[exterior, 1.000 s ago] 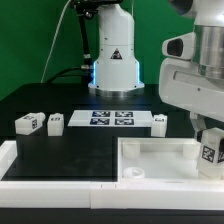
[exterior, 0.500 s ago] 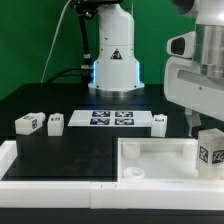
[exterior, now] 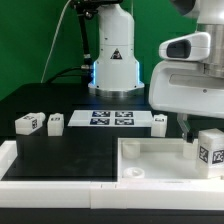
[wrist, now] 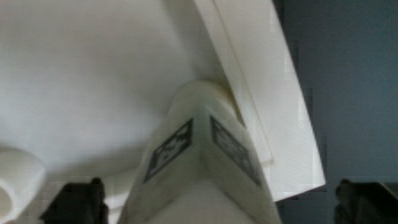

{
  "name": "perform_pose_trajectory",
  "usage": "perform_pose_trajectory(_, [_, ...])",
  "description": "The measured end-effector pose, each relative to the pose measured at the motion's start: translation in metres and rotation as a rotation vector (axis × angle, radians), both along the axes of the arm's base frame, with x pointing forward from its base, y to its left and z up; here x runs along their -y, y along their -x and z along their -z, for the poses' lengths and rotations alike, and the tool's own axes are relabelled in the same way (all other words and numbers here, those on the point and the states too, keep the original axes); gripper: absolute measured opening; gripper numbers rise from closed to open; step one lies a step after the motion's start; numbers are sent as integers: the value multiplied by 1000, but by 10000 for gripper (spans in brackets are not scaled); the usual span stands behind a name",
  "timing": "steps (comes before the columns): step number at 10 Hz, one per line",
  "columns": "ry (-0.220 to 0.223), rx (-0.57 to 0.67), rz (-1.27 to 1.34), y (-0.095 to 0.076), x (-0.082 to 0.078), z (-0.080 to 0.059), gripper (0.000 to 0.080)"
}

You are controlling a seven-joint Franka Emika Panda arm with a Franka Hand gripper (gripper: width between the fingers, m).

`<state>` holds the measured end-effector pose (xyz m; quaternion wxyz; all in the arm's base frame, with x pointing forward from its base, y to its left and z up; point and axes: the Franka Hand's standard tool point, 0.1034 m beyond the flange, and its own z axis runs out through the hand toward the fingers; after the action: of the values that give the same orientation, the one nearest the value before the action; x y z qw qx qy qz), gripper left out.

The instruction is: Assemble one leg

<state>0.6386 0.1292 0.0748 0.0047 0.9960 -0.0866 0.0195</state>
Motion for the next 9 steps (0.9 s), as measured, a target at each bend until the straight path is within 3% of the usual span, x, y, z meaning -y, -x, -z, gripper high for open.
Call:
perform_pose_trajectory(2, [23, -5, -261, 1, -4, -1, 649])
perform_pose_trajectory(4, [27, -12, -338, 1, -2, -1, 649])
perform_pose_trajectory(5, [26, -12, -326, 1, -2, -1, 564])
perform_pose_trajectory(6, [25, -11, -310, 1, -2, -1, 428])
perform_pose_trajectory(7, [25, -11, -310, 1, -1, -1, 428])
perform_pose_trajectory(8, [28, -12, -300, 1, 2, -1, 292])
perform_pose_trajectory(9, [22, -9, -150, 1, 3, 0, 292])
